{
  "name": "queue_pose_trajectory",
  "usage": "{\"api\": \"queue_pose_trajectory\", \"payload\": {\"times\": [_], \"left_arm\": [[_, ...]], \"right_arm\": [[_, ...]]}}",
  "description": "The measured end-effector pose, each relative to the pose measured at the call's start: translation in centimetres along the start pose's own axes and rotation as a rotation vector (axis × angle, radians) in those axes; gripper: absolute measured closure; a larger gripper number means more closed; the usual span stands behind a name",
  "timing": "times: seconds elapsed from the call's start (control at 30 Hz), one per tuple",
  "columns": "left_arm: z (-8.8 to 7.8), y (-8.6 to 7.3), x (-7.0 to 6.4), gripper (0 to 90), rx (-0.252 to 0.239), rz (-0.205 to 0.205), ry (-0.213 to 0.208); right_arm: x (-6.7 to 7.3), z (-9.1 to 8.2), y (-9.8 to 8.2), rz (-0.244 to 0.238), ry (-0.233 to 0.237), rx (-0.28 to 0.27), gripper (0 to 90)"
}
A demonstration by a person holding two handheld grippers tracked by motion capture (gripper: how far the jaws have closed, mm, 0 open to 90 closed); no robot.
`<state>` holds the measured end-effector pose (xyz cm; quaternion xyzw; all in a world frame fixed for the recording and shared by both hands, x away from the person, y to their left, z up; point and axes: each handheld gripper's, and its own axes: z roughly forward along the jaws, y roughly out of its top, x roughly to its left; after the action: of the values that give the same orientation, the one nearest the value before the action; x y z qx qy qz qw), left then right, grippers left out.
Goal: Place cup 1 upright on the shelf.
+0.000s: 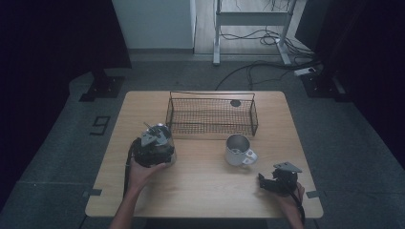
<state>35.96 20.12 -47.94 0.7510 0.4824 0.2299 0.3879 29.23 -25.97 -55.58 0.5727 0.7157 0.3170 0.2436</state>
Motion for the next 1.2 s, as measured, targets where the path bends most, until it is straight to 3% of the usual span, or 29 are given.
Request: {"api": "queue_pose_trajectory", "payload": {"times": [0.3,0.97,1.2], "left_arm": [[0.9,0.3,0.1,2.4,0.002,-0.005,-0.004],[0.6,0.2,-0.5,4.2,0.004,0.057,-0.005],[-0.2,0.8,-0.4,4.2,-0.02,0.032,-0.025]], "right_arm": [[0.0,0.0,0.0,0.0,0.0,0.0,8.8],[0.0,0.0,0.0,0.0,0.0,0.0,8.9],[0.0,0.0,0.0,0.002,-0.002,-0.002,9.3]]}}
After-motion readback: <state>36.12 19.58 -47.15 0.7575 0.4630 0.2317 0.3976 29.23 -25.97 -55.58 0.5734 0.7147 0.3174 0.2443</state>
